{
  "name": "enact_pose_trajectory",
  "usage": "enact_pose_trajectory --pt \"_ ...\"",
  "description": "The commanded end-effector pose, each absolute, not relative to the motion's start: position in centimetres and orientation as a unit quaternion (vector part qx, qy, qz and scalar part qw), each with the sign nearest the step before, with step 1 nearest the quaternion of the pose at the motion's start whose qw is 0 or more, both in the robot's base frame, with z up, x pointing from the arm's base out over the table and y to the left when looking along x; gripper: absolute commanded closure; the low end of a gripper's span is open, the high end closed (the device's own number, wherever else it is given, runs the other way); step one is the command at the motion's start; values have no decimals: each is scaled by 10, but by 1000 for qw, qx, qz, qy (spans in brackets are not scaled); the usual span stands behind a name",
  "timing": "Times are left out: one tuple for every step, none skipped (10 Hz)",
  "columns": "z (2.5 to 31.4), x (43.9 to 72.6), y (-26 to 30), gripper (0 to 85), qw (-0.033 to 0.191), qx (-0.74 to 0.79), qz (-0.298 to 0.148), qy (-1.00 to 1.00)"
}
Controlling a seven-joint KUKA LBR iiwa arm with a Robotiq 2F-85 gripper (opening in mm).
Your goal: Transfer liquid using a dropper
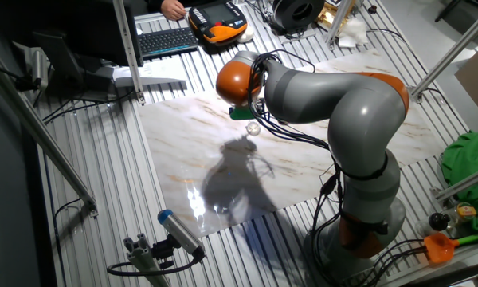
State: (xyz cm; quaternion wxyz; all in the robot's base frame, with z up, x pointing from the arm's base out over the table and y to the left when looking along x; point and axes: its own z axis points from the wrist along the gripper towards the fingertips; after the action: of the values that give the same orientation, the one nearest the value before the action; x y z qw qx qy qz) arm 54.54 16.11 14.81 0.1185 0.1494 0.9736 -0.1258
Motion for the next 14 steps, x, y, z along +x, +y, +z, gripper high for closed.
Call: enact_pose_trajectory --pt "148 545 162 850 118 149 -126 974" --pt "149 544 162 850 119 150 -127 973" --pt "149 544 162 850 119 150 -127 973" --pt "149 544 162 850 119 150 -127 973" --pt "149 544 162 850 119 150 -126 973" --pt "149 544 162 850 119 150 -125 973" --pt "148 543 162 850 120 149 -125 973" --pt "148 542 163 850 122 148 -125 973" --pt "148 540 163 850 122 156 -113 974" --pt "147 539 163 850 119 164 -93 975" --pt "147 539 163 850 119 166 -87 975" --pt "147 539 163 850 119 160 -86 976" --pt "147 539 163 850 119 159 -83 977" --pt "147 539 163 850 122 146 -87 978"
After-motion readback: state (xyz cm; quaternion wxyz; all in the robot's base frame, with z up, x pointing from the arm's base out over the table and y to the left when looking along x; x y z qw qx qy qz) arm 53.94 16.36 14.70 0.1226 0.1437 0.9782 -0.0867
